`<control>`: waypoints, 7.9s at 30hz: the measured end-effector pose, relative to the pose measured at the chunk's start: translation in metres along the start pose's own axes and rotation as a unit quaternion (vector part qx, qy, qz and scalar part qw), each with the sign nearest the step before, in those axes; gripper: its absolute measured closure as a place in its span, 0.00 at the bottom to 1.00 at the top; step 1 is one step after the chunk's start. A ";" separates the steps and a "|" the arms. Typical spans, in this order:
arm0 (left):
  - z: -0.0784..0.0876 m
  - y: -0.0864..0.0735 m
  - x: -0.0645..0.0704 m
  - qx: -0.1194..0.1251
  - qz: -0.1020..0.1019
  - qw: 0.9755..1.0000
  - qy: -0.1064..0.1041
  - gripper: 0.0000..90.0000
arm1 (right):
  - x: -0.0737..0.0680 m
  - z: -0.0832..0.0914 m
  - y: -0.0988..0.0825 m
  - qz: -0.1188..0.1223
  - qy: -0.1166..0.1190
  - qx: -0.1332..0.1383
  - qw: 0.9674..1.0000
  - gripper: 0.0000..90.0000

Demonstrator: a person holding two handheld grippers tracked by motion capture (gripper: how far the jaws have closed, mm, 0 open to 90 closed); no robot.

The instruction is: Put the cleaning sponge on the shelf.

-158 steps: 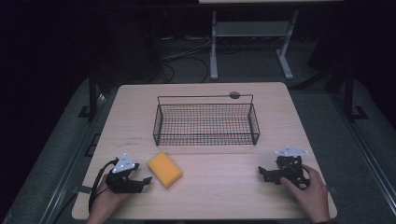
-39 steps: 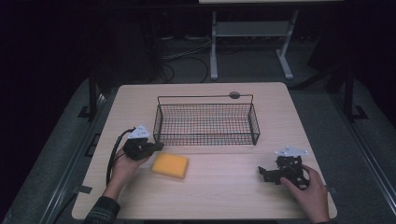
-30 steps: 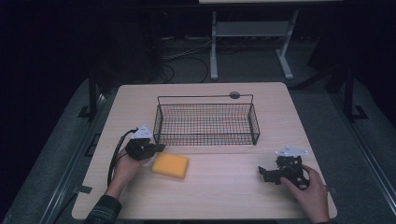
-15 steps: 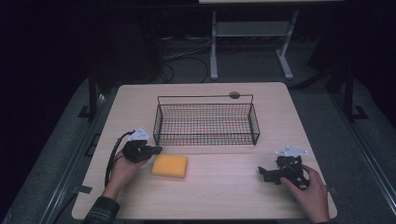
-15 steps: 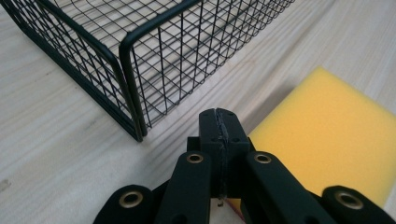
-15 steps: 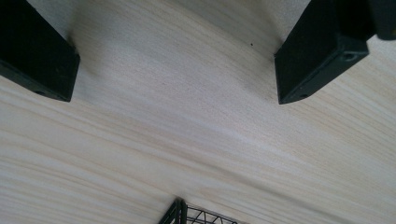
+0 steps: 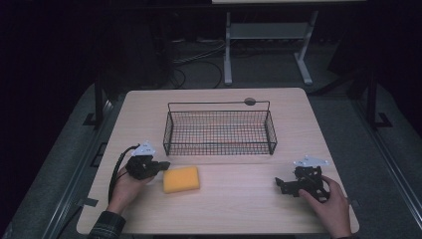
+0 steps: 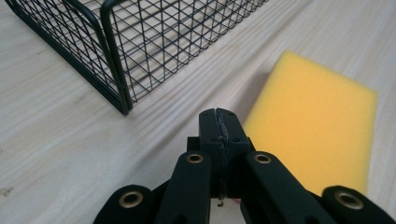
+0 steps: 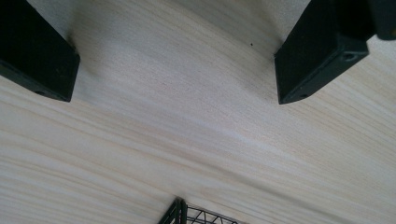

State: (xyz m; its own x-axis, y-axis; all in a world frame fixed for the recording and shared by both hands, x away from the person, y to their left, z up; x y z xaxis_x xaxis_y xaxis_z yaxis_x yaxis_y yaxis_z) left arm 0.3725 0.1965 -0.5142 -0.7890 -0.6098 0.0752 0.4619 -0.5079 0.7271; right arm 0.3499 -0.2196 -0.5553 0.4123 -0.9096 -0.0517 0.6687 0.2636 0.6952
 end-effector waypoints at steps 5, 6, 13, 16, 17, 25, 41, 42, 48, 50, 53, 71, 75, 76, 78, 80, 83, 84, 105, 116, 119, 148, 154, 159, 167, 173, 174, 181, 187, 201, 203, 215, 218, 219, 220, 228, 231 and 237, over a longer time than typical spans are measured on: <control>0.003 -0.002 0.008 0.000 0.003 1.000 -0.007 1.00 | 0.000 0.000 0.000 0.000 0.000 0.000 1.000 0.00; 0.004 -0.003 0.010 0.000 0.001 1.000 -0.008 1.00 | 0.000 0.000 0.000 0.000 0.000 0.000 1.000 0.00; 0.008 -0.005 0.018 0.002 0.007 1.000 -0.012 1.00 | 0.000 0.000 0.000 0.000 0.000 0.000 1.000 0.00; 0.011 -0.007 0.021 0.005 0.010 1.000 -0.014 1.00 | 0.000 0.000 0.000 0.000 0.000 0.000 1.000 0.00; 0.011 -0.007 0.021 0.005 0.010 1.000 -0.014 1.00 | 0.000 0.000 0.000 0.000 0.000 0.000 1.000 0.00; 0.013 -0.011 0.034 0.005 0.011 1.000 -0.024 1.00 | 0.000 0.000 0.000 0.000 0.000 0.000 1.000 0.00; 0.021 -0.010 0.034 0.003 0.022 1.000 -0.019 0.87 | 0.000 0.000 0.000 0.000 0.000 0.000 1.000 0.00; 0.022 -0.010 0.032 0.003 0.023 1.000 -0.013 0.82 | 0.000 0.000 0.000 0.000 0.000 0.000 1.000 0.00; 0.027 -0.005 0.029 -0.003 0.037 0.999 -0.008 0.50 | 0.000 0.000 0.000 0.000 0.000 0.000 1.000 0.00; 0.027 -0.005 0.030 -0.013 0.036 0.999 -0.006 0.46 | 0.000 0.000 0.000 0.000 0.000 0.000 1.000 0.00; 0.027 -0.003 0.032 -0.025 0.031 0.999 -0.008 0.35 | 0.000 0.000 0.000 0.000 0.000 0.000 1.000 0.00; 0.018 0.006 0.054 -0.116 0.008 0.993 -0.014 0.07 | 0.000 0.000 0.000 0.000 0.000 0.000 1.000 0.00; 0.014 0.010 0.058 -0.126 -0.001 0.992 -0.016 0.07 | 0.000 0.000 0.000 0.000 0.000 0.000 1.000 0.00; 0.011 0.011 0.060 -0.130 -0.005 0.991 -0.016 0.07 | 0.000 0.000 0.000 0.000 0.000 0.000 1.000 0.00; 0.010 0.011 0.062 -0.135 -0.007 0.991 -0.019 0.07 | 0.000 0.000 0.000 0.000 0.000 0.000 1.000 0.00; 0.006 0.011 0.064 -0.141 -0.010 0.990 -0.019 0.07 | 0.000 0.000 0.000 0.000 0.000 0.000 1.000 0.00; 0.001 0.012 0.068 -0.151 -0.014 0.988 -0.018 0.07 | 0.000 0.000 0.000 0.000 0.000 0.000 1.000 0.00; 0.000 0.013 0.069 -0.153 -0.015 0.988 -0.018 0.07 | 0.000 0.000 0.000 0.000 0.000 0.000 1.000 0.00; -0.038 0.010 0.083 -0.206 -0.047 0.978 0.003 0.07 | 0.000 0.000 0.000 0.000 0.000 0.000 1.000 0.00; -0.044 0.004 0.081 -0.221 -0.051 0.974 0.007 0.13 | 0.000 0.000 0.000 0.000 0.000 0.000 1.000 0.00; -0.044 0.003 0.080 -0.225 -0.053 0.973 0.011 0.15 | 0.000 0.000 0.000 0.000 0.000 0.000 1.000 0.00; -0.036 0.006 0.079 -0.214 -0.048 0.976 0.000 0.25 | 0.000 0.000 0.000 0.000 0.000 0.000 1.000 0.00; -0.031 0.011 0.079 -0.206 -0.046 0.977 -0.008 0.25 | 0.000 0.000 0.000 0.000 0.000 0.000 1.000 0.00; -0.026 0.016 0.078 -0.197 -0.039 0.980 -0.010 0.25 | 0.000 0.000 0.000 0.000 0.000 0.000 1.000 0.00; -0.017 0.023 0.072 -0.190 -0.035 0.981 -0.010 0.26 | 0.000 0.000 0.000 0.000 0.000 0.000 1.000 0.00; -0.012 0.027 0.069 -0.182 -0.029 0.983 -0.007 0.26 | 0.000 0.000 0.000 0.000 0.000 0.000 1.000 0.00; -0.011 0.029 0.068 -0.181 -0.028 0.983 -0.006 0.26 | 0.000 0.000 0.000 0.000 0.000 0.000 1.000 0.00; -0.005 0.035 0.064 -0.177 -0.030 0.984 -0.001 0.26 | 0.000 0.000 0.000 0.000 0.000 0.000 1.000 0.00; 0.001 0.043 0.061 -0.174 -0.034 0.984 0.001 0.26 | 0.000 0.000 0.000 0.000 0.000 0.000 1.000 0.00; 0.007 0.063 0.051 -0.168 -0.037 0.985 0.006 0.26 | 0.000 0.000 0.000 0.000 0.000 0.000 1.000 0.00; 0.008 0.065 0.049 -0.167 -0.038 0.985 0.004 0.26 | 0.000 0.000 0.000 0.000 0.000 0.000 1.000 0.00; 0.012 0.083 0.035 -0.165 -0.034 0.986 0.011 0.26 | 0.000 0.000 0.000 0.000 0.001 0.000 1.000 0.00; 0.012 0.087 0.031 -0.162 -0.031 0.986 0.010 0.26 | 0.000 0.000 0.000 0.001 0.000 0.000 1.000 0.00; 0.011 0.090 0.029 -0.162 -0.030 0.986 0.010 0.26 | 0.000 0.000 0.000 0.001 0.000 0.000 1.000 0.00; 0.011 0.091 0.028 -0.162 -0.031 0.986 0.009 0.26 | 0.000 0.000 0.000 0.001 0.000 0.000 1.000 0.00; 0.009 0.103 0.019 -0.161 -0.031 0.986 0.018 0.26 | 0.000 0.000 0.000 0.000 0.000 0.000 1.000 0.00; 0.007 0.107 0.015 -0.160 -0.029 0.987 0.020 0.26 | 0.000 0.000 0.000 0.000 0.000 0.000 1.000 0.00; 0.002 0.114 0.008 -0.162 -0.028 0.986 0.022 0.26 | 0.000 0.000 0.000 0.000 0.000 0.000 1.000 0.00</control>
State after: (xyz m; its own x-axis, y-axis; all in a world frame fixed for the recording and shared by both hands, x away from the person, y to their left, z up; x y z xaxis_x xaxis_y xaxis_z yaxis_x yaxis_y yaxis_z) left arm 0.4178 0.1354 -0.4294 -0.8015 -0.5980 0.0060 0.5294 -0.7049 0.4721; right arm 0.3499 -0.2196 -0.5553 0.4126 -0.9095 -0.0516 0.6687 0.2639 0.6951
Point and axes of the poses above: each handheld gripper's, and its own axes: z roughly backward along the jaws, y roughly out of its top, x roughly to its right, the point moved 10 cm from there along -z, roughly forward along the jaws, and after that the axes turned 2 degrees about -z, right-handed, at the moved point
